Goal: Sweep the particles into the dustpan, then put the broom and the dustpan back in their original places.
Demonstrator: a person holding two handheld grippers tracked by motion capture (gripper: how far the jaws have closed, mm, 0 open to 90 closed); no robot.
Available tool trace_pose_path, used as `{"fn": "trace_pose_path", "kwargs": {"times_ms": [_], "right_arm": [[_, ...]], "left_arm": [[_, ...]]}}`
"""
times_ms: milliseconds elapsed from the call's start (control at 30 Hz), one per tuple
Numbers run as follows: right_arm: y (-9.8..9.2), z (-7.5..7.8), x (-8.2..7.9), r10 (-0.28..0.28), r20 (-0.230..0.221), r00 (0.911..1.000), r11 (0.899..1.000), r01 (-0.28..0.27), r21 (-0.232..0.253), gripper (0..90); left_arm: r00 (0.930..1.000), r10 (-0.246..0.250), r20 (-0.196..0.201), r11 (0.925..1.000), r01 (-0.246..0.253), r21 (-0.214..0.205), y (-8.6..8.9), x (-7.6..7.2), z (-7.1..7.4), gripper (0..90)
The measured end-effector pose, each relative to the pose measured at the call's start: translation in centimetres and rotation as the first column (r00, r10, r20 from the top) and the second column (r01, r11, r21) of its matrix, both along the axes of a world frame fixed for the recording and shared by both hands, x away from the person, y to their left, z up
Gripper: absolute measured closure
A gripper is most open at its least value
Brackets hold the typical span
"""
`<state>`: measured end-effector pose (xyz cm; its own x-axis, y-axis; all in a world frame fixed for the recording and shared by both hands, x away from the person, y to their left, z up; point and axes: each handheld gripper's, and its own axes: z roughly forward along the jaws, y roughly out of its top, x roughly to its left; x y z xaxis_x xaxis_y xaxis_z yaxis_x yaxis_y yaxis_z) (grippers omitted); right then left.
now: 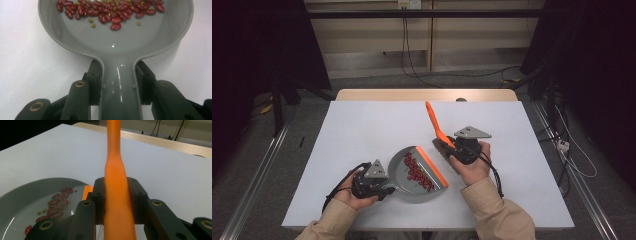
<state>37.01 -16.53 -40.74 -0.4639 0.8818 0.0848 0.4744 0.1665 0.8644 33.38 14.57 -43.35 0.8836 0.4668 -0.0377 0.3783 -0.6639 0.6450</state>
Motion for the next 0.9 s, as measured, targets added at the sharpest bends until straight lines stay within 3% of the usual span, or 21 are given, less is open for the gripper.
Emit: {"fn": "trace_pose_path", "kwargs": {"times_ms": [200,233,300,400,500,900], "right_arm": [[-0.2,0.0,0.1,0.001,0.004,1.0000,1.000,-0.001,0.000,71.6],[-0.3,0.0,0.1,0.000,0.002,1.0000,1.000,0.000,-0.002,71.6],[-0.4,0.0,0.1,-0.005,-0.007,1.0000,1.000,0.005,-0.002,71.6],[-0.7,-0.1,0.2,-0.009,-0.009,0.9999,1.000,0.009,-0.010,71.6],[-0.9,-0.2,0.2,-0.010,-0.009,0.9999,1.000,0.010,-0.017,71.6],[-2.3,-0.2,0.1,-0.023,-0.010,0.9997,0.999,0.022,-0.032,71.6]], "left_arm": [[0.9997,0.024,0.010,0.9988,-0.024,-0.044,0.5,0.2,0.2,63.3],[0.9990,0.036,0.026,0.9990,-0.035,-0.028,0.6,0.2,0.3,63.3],[0.9989,0.044,0.016,0.9973,-0.043,-0.059,0.7,0.3,0.3,63.3],[0.9981,0.056,0.023,0.9967,-0.055,-0.059,1.1,0.5,0.6,63.2],[0.9956,0.091,0.021,0.9925,-0.089,-0.084,1.4,0.7,0.7,63.2],[0.9819,0.188,0.024,0.9766,-0.184,-0.111,3.0,1.2,1.3,63.2]]}}
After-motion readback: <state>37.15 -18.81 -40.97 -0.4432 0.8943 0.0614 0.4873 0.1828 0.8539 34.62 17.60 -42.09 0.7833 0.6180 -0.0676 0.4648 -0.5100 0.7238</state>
